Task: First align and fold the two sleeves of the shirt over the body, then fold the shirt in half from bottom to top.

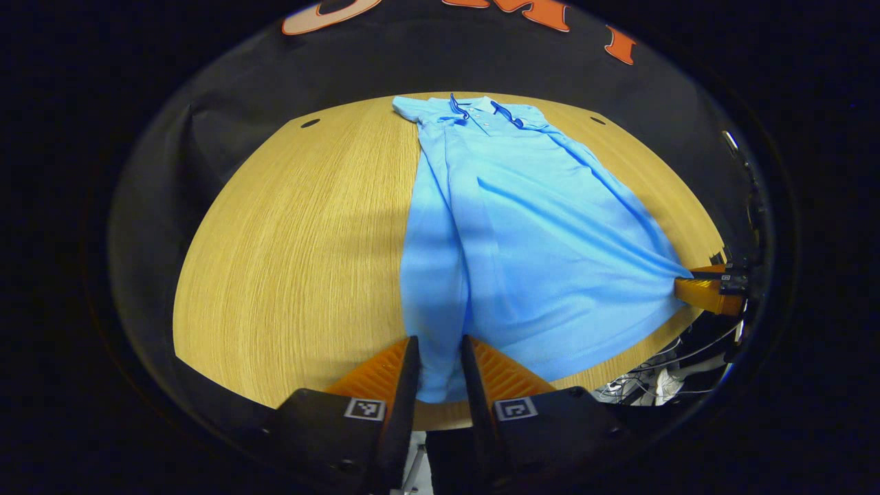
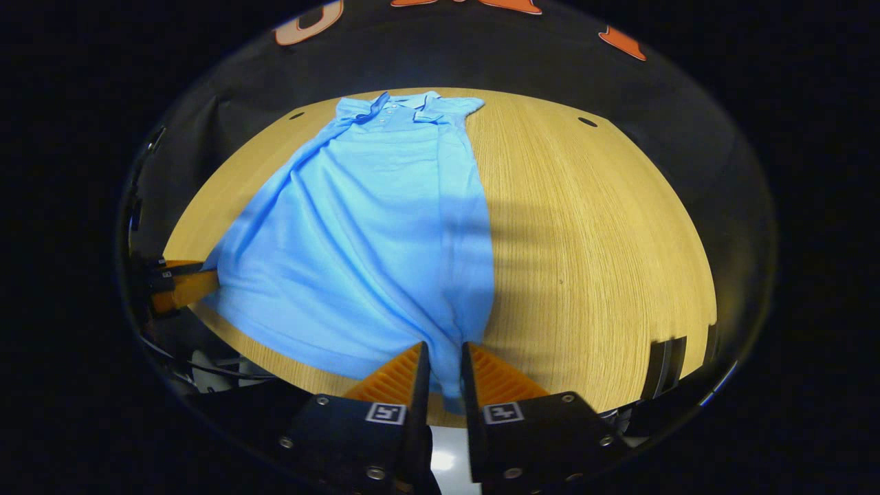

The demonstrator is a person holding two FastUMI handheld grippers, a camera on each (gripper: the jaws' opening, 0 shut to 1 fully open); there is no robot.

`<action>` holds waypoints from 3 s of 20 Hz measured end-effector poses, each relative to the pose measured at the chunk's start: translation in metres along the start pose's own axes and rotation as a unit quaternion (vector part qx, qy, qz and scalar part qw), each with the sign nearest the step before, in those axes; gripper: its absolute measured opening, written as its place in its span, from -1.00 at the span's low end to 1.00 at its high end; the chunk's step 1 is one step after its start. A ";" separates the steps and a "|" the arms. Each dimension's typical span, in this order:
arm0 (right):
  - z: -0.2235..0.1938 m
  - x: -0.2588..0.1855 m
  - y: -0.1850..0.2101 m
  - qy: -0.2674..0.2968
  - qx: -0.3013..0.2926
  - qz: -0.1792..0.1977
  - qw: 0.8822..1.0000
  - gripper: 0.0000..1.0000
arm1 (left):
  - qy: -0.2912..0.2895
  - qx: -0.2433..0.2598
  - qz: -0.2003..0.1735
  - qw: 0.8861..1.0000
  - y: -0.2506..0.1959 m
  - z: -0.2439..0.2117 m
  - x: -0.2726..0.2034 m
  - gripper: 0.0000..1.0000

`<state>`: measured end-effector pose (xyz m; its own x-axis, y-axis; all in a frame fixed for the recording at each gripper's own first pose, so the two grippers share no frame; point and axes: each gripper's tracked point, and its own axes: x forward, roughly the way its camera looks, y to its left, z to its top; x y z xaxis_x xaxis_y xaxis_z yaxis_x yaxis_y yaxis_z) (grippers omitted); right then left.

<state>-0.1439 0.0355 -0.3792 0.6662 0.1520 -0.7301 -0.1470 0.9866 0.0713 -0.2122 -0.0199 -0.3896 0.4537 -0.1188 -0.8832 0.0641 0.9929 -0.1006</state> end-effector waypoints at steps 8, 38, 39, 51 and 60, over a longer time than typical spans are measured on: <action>0.017 -0.002 0.013 0.018 0.106 0.073 0.992 -0.98 | 0.017 -0.045 -0.004 0.999 0.001 0.012 -0.007 -0.86; 0.357 0.020 -0.014 -0.124 0.108 0.085 0.983 -0.99 | -0.160 -0.047 -0.043 0.985 0.065 0.381 0.043 -0.87; 0.369 0.026 -0.015 -0.127 0.106 0.084 0.983 -0.99 | -0.161 -0.046 -0.044 0.985 0.070 0.394 0.051 -0.86; 0.472 0.122 -0.024 -0.126 0.157 0.074 0.977 -0.96 | -0.186 0.010 -0.014 0.982 0.092 0.485 0.147 -0.87; 0.470 0.106 -0.052 -0.160 0.092 0.025 0.983 0.33 | -0.198 -0.015 -0.010 0.980 0.093 0.484 0.135 0.56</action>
<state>0.2777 0.0288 -0.1413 0.8612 0.1833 -0.4740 -0.0713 0.9670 0.2444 0.2854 0.0515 -0.2961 0.7623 -0.1272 -0.6345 0.0533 0.9895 -0.1344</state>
